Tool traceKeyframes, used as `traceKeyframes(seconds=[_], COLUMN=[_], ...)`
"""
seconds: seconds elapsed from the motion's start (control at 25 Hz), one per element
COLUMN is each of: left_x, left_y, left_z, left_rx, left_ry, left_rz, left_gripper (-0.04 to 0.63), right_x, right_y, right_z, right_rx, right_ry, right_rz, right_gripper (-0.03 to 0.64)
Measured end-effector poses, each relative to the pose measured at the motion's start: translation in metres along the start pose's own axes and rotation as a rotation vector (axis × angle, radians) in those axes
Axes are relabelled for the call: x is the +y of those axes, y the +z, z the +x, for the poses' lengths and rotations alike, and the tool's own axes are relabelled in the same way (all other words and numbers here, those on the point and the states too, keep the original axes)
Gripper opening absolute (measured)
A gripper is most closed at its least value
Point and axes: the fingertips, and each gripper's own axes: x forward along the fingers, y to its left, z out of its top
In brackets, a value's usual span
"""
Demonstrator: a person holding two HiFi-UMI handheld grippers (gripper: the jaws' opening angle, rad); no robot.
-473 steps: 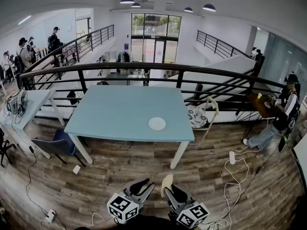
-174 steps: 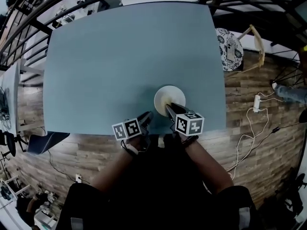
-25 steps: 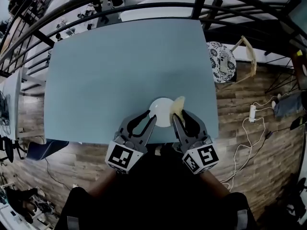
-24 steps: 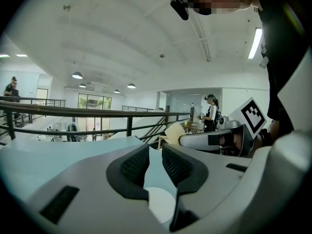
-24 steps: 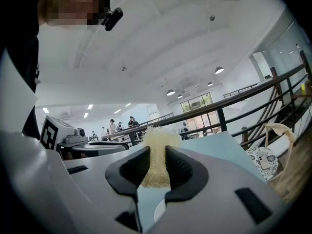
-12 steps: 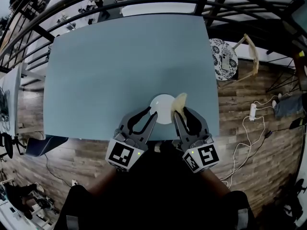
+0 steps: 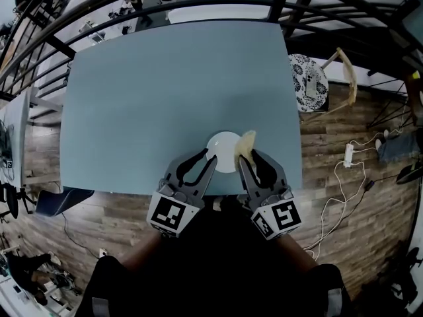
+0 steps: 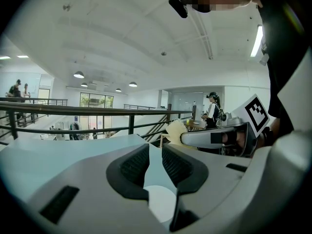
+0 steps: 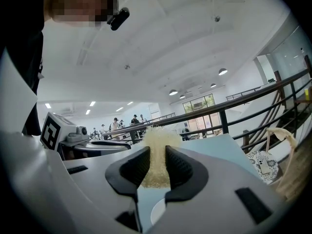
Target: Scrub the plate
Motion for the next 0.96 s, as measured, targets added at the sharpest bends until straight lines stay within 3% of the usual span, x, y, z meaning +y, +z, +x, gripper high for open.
traceKeyframes(seconds=[0.56, 0.68, 0.96], left_x=[-0.0042, -0.0028, 0.0035], left_y=[-0.0068, -0.0021, -0.0030], left_z=[0.0048, 0.0059, 0.0047], left_rx=[0.063, 0.024, 0.061], left_ry=[-0.008, 0.001, 0.012], left_rz=[0.019, 0.011, 0.017], left_gripper=[0.091, 0.091, 0.091], right_x=[-0.0082, -0.0071, -0.0098], right_y=[-0.0005, -0.0006, 0.0052], right_z=[-0.0020, -0.0013, -0.0022], right_rx=[0.004, 0.004, -0.021], right_ry=[-0.006, -0.004, -0.007], right_rz=[0.015, 0.013, 0.009], right_gripper=[0.104, 0.104, 0.104])
